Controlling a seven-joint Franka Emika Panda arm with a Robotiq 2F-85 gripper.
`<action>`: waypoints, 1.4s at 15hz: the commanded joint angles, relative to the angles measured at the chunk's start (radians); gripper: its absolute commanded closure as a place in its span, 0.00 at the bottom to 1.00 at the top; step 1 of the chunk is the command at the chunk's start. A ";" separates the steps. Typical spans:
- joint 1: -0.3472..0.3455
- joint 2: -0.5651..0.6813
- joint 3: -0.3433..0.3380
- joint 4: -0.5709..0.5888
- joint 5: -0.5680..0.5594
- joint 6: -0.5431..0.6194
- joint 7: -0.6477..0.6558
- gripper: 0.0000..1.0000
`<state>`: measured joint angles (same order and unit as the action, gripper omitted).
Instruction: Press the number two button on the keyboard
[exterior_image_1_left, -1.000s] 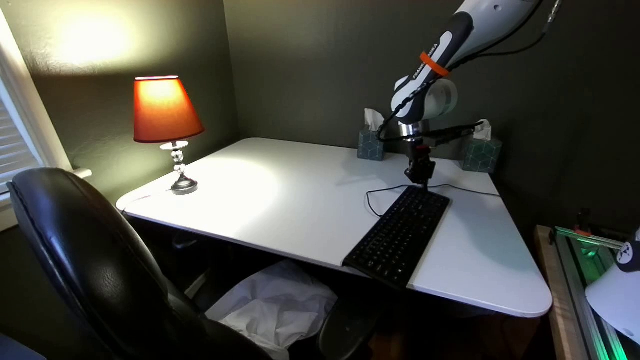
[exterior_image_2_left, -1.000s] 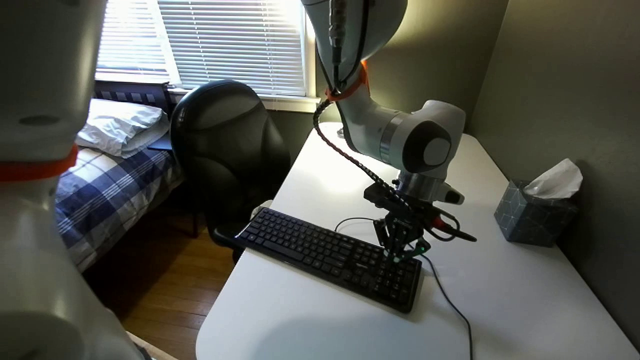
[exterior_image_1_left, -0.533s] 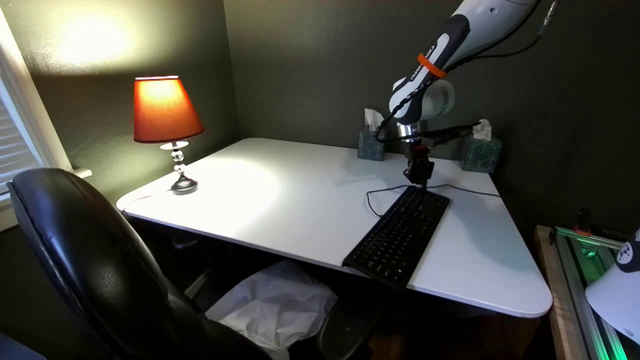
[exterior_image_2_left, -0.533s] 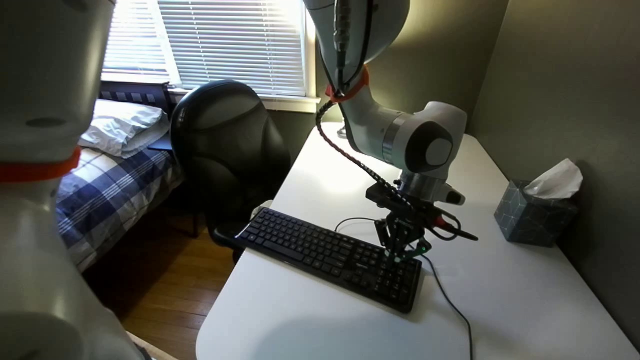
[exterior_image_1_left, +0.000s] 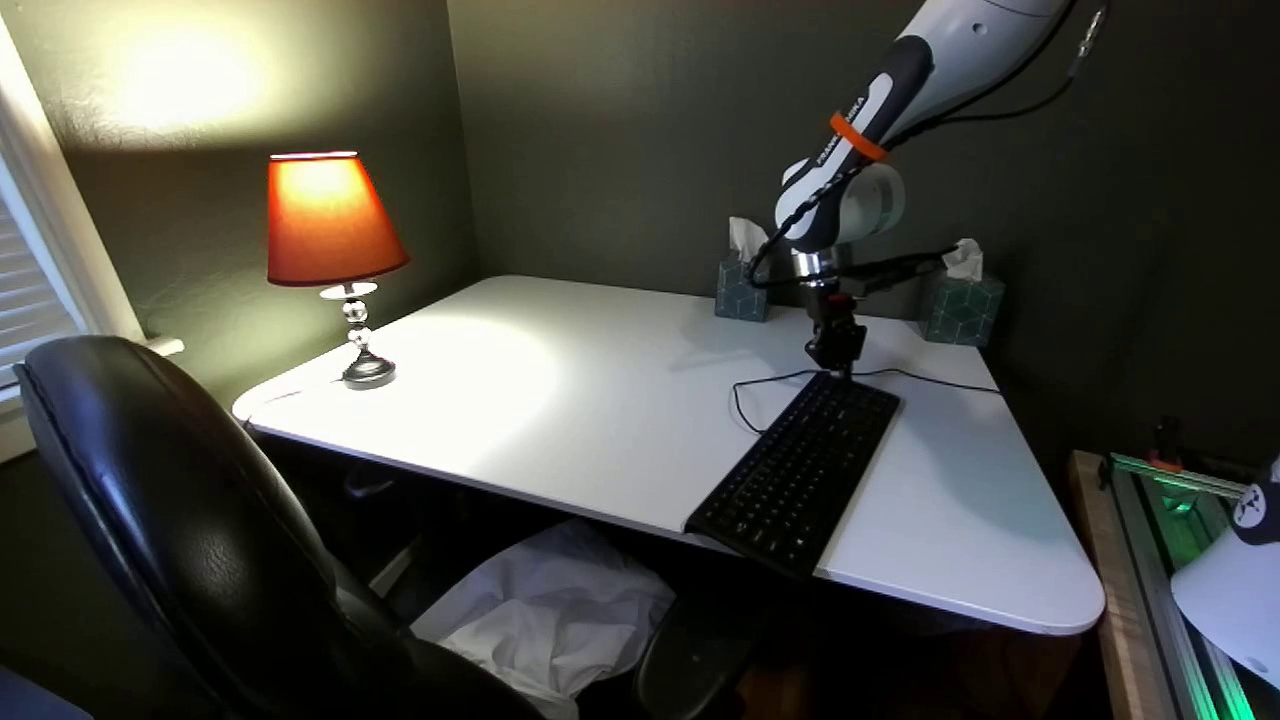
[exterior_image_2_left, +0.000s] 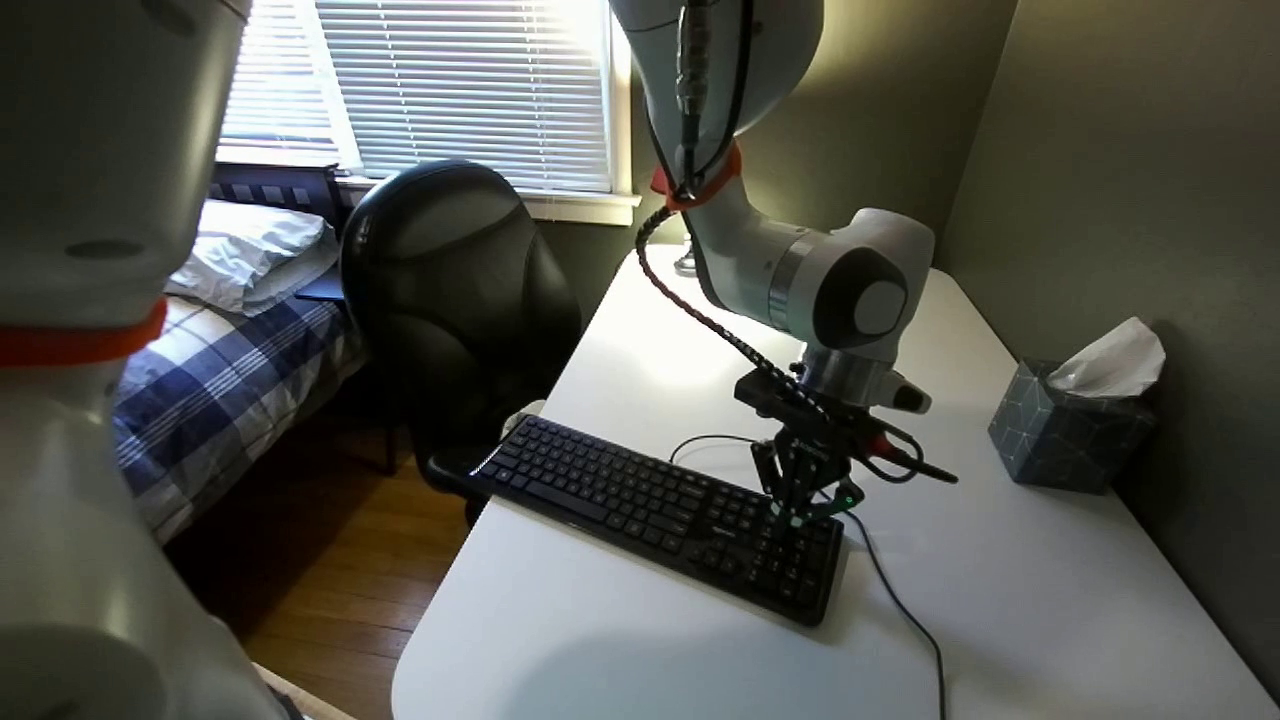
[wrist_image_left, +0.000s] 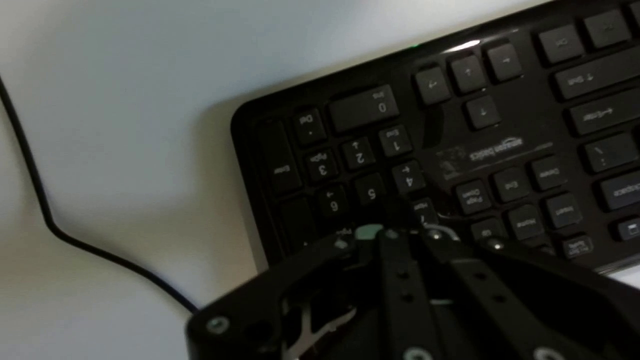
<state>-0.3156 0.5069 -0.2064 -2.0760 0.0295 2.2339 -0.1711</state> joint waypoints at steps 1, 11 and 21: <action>-0.019 0.028 0.018 0.036 0.023 -0.036 -0.013 1.00; -0.022 0.054 0.023 0.070 0.023 -0.069 -0.013 1.00; -0.018 0.039 0.018 0.059 0.015 -0.061 -0.011 1.00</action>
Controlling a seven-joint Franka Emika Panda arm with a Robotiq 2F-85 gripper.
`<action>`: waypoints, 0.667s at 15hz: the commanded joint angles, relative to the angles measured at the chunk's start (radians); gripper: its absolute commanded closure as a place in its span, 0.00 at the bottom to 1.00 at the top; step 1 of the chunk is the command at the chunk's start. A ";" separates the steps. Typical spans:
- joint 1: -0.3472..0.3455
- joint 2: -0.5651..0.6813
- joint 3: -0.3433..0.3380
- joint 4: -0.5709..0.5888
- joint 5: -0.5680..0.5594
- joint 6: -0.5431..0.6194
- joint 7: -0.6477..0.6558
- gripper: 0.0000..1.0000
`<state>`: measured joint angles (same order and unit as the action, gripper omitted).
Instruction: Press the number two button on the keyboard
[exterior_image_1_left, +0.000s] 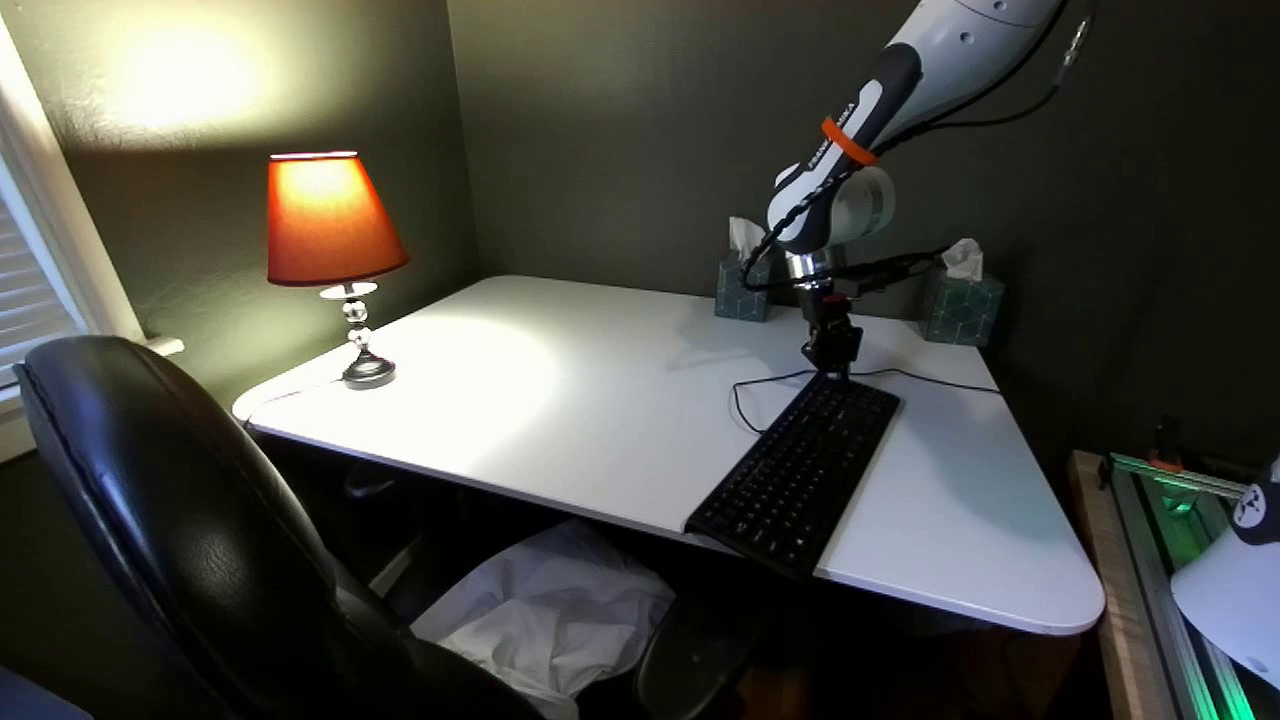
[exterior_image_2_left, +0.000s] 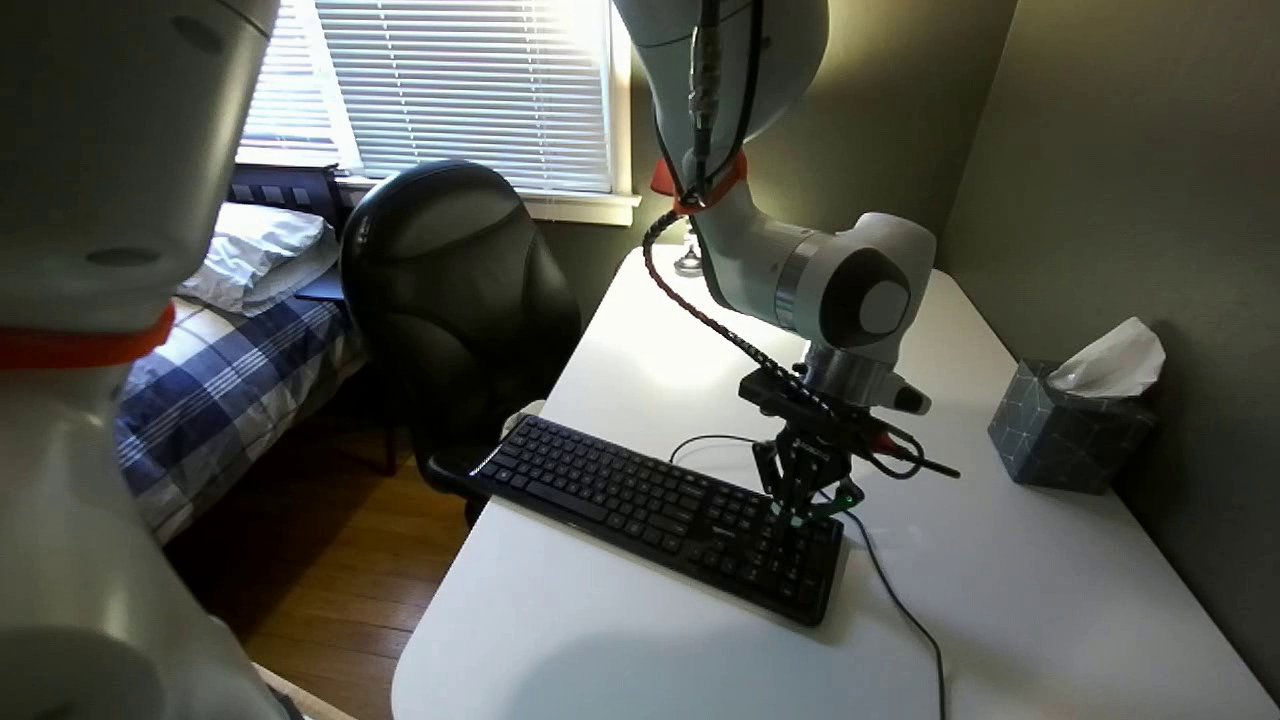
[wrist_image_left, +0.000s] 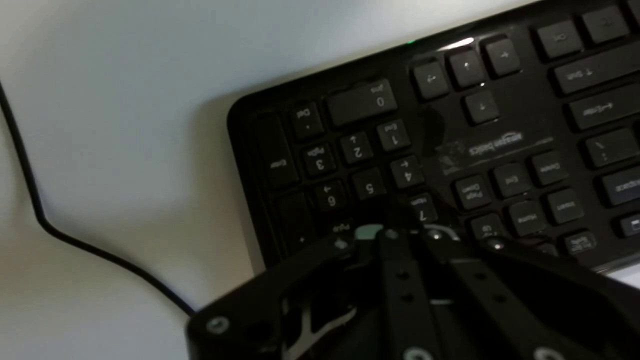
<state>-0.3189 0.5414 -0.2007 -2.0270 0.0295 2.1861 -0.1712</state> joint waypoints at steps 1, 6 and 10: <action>-0.014 -0.002 0.010 0.005 0.013 -0.009 -0.010 1.00; -0.012 -0.038 0.006 -0.026 0.007 0.010 -0.013 1.00; -0.010 -0.069 0.000 -0.043 0.000 0.024 -0.013 1.00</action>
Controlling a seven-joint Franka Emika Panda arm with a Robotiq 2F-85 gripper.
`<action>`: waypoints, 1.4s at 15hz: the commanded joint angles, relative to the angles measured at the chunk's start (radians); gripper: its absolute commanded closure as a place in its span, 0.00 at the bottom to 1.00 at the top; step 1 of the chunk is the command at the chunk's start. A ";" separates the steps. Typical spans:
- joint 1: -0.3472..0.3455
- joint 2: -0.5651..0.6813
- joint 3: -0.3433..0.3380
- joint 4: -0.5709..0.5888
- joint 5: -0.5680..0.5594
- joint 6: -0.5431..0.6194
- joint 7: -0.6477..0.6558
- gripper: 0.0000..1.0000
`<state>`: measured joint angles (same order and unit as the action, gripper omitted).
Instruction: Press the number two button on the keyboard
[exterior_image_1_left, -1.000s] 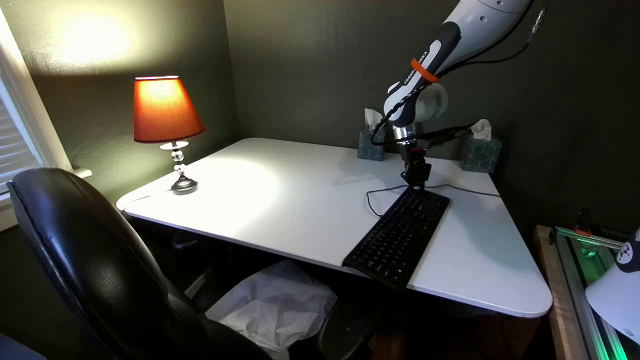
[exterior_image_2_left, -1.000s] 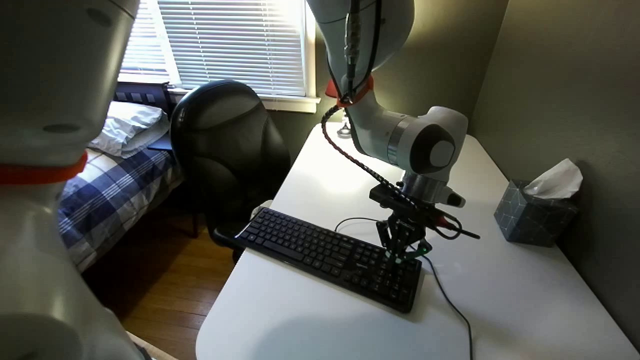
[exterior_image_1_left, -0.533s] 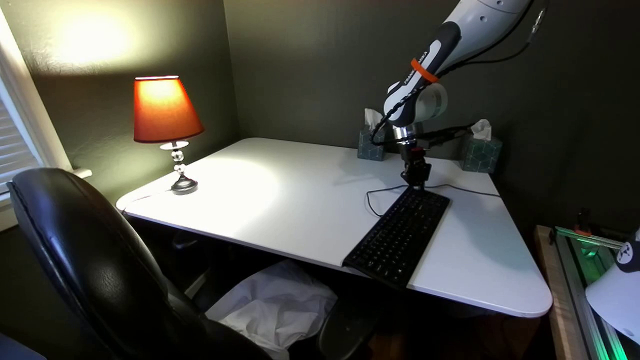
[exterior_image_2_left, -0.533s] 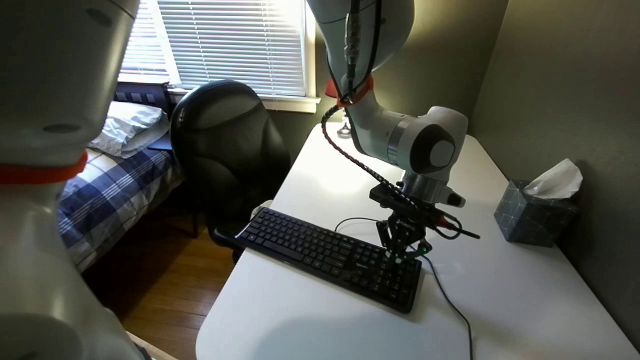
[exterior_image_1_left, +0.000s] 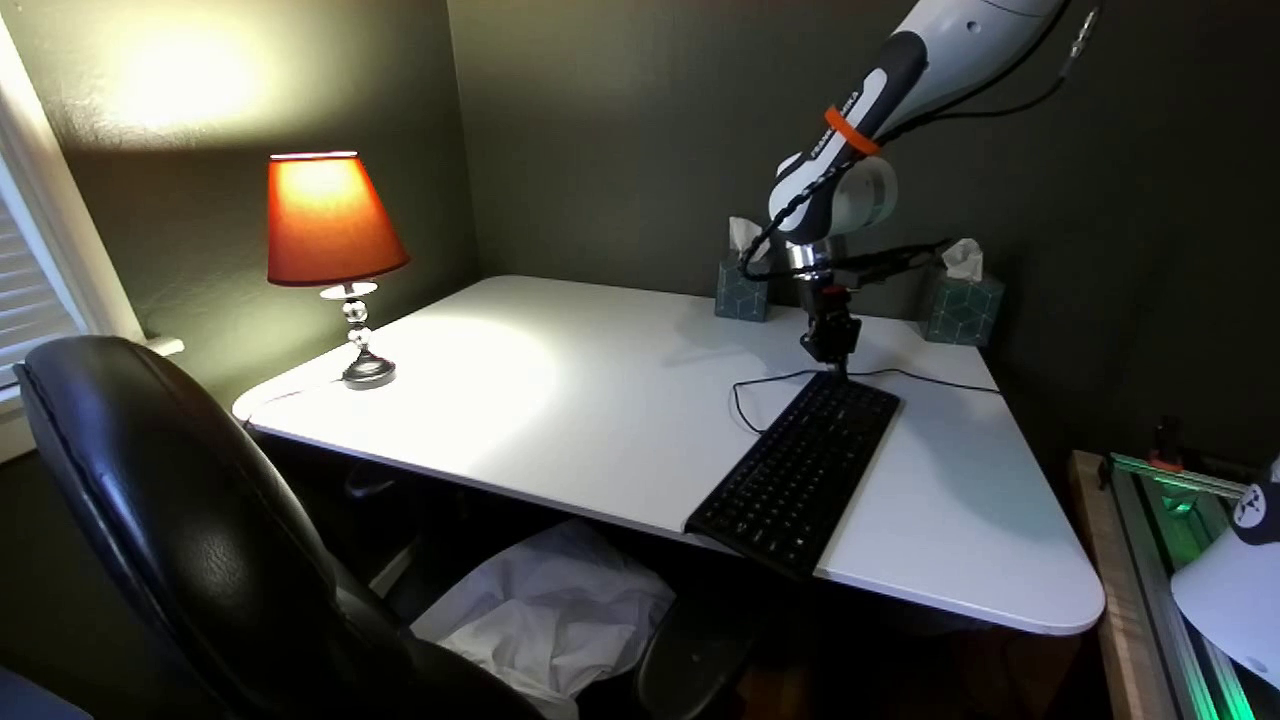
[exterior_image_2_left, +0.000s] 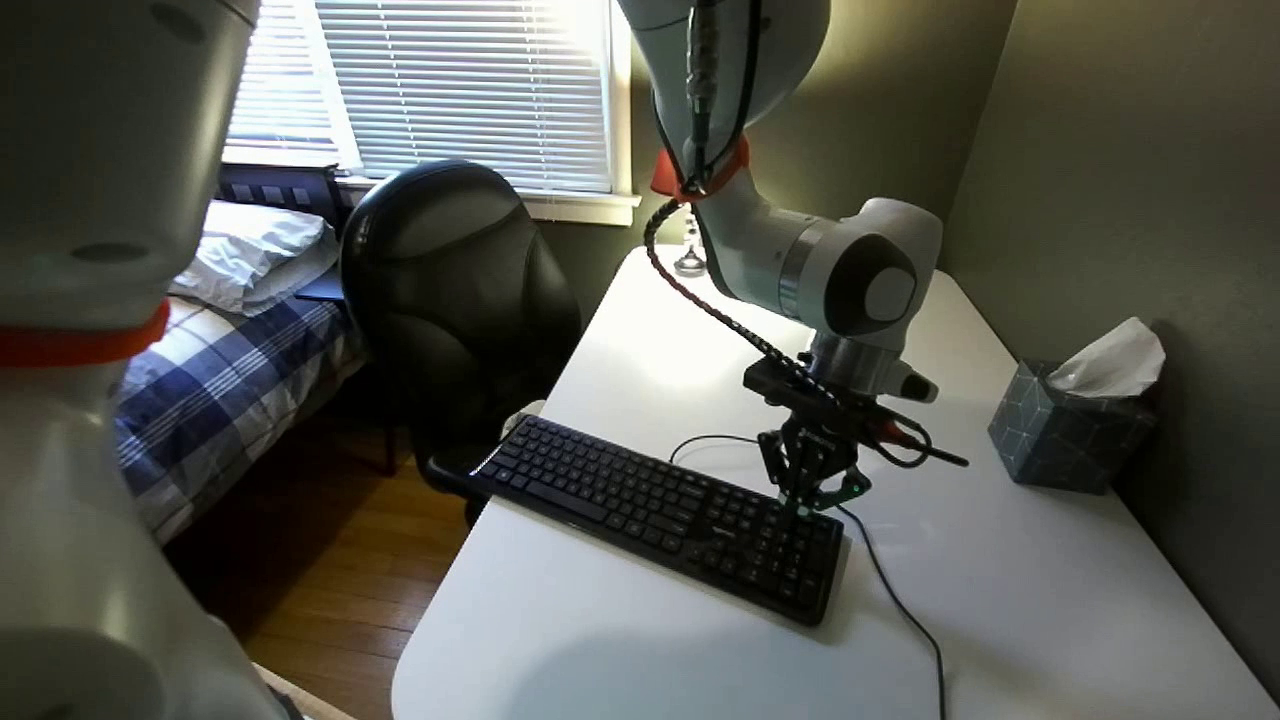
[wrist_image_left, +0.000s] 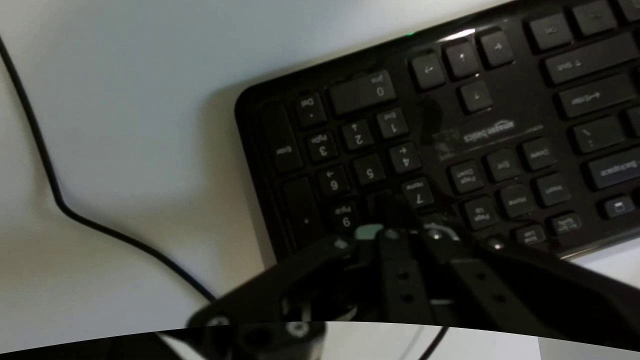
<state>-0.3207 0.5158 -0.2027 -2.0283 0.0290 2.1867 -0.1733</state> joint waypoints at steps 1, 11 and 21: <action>-0.008 -0.053 0.001 -0.048 -0.001 0.029 -0.012 1.00; 0.002 -0.188 -0.021 -0.166 -0.017 0.134 -0.003 0.14; 0.023 -0.360 -0.039 -0.303 -0.060 0.230 0.029 0.00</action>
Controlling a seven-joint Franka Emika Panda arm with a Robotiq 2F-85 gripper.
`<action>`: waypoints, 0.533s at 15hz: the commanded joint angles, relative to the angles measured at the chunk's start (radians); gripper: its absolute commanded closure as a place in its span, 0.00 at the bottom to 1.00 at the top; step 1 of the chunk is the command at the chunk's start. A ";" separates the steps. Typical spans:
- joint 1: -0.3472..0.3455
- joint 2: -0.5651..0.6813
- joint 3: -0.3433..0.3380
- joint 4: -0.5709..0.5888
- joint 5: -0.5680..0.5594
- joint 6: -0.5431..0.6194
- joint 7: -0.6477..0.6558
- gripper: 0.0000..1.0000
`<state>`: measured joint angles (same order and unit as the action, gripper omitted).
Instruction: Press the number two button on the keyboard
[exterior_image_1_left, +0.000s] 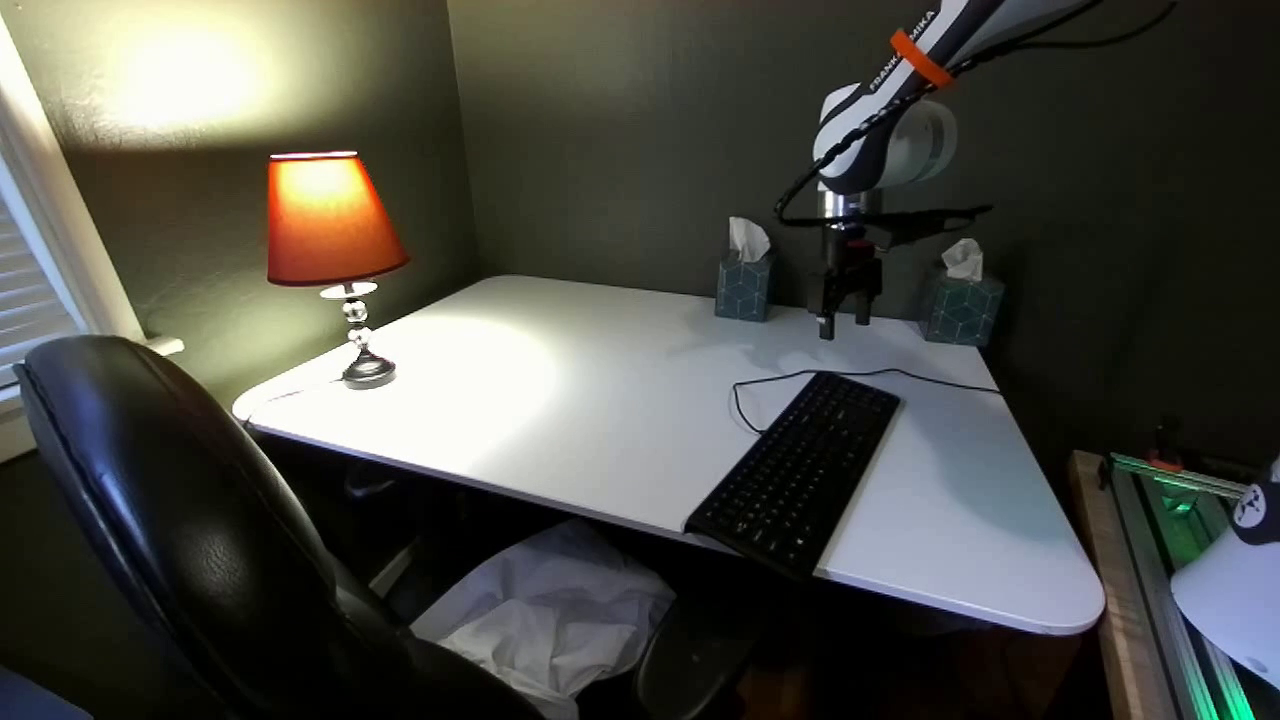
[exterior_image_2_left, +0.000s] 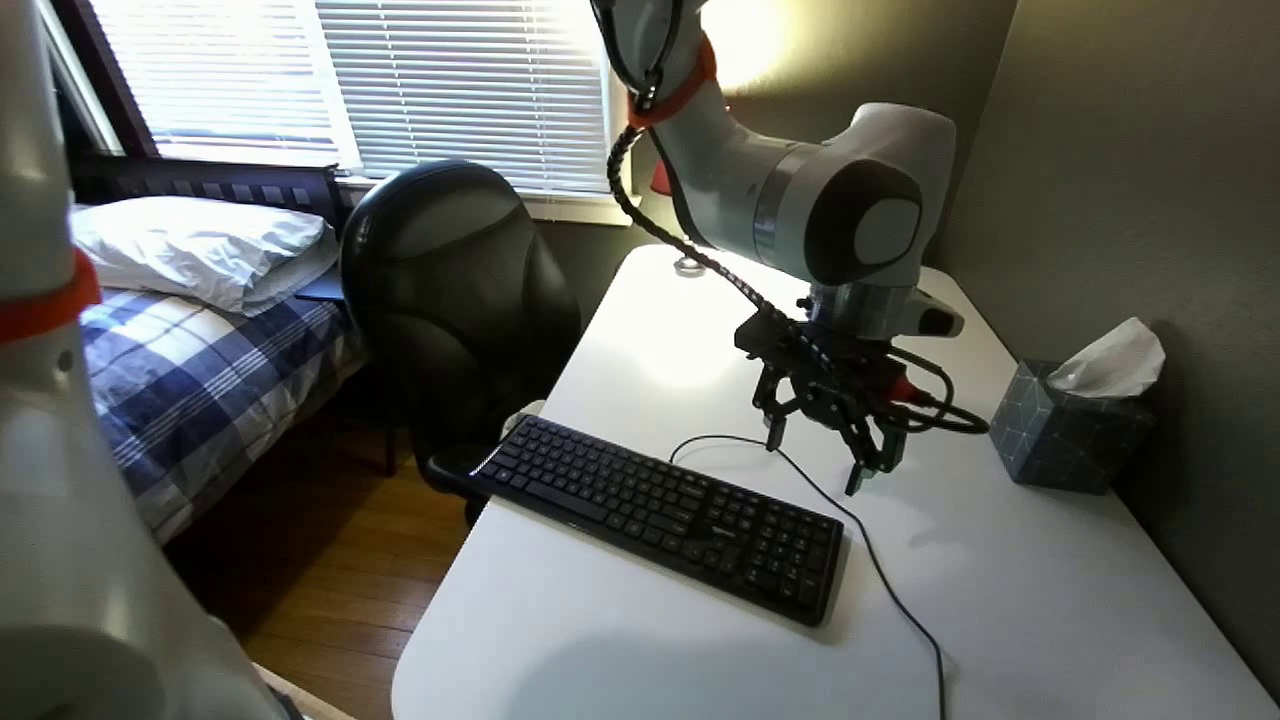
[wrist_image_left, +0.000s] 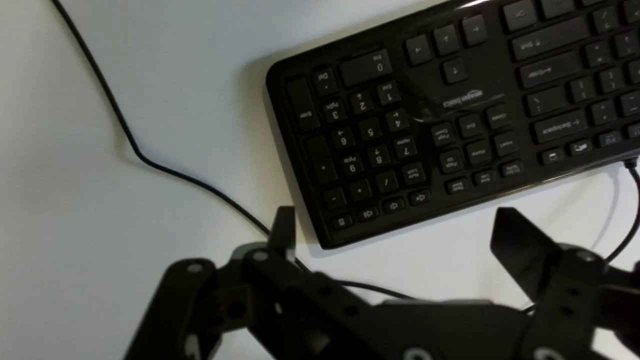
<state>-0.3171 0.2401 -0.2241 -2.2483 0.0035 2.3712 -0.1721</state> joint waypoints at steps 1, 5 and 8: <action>0.021 -0.105 -0.019 -0.098 -0.041 0.052 0.032 0.00; 0.024 -0.186 -0.026 -0.153 -0.059 0.070 0.044 0.00; 0.025 -0.248 -0.028 -0.191 -0.077 0.078 0.058 0.00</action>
<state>-0.3082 0.0804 -0.2360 -2.3598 -0.0401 2.4115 -0.1511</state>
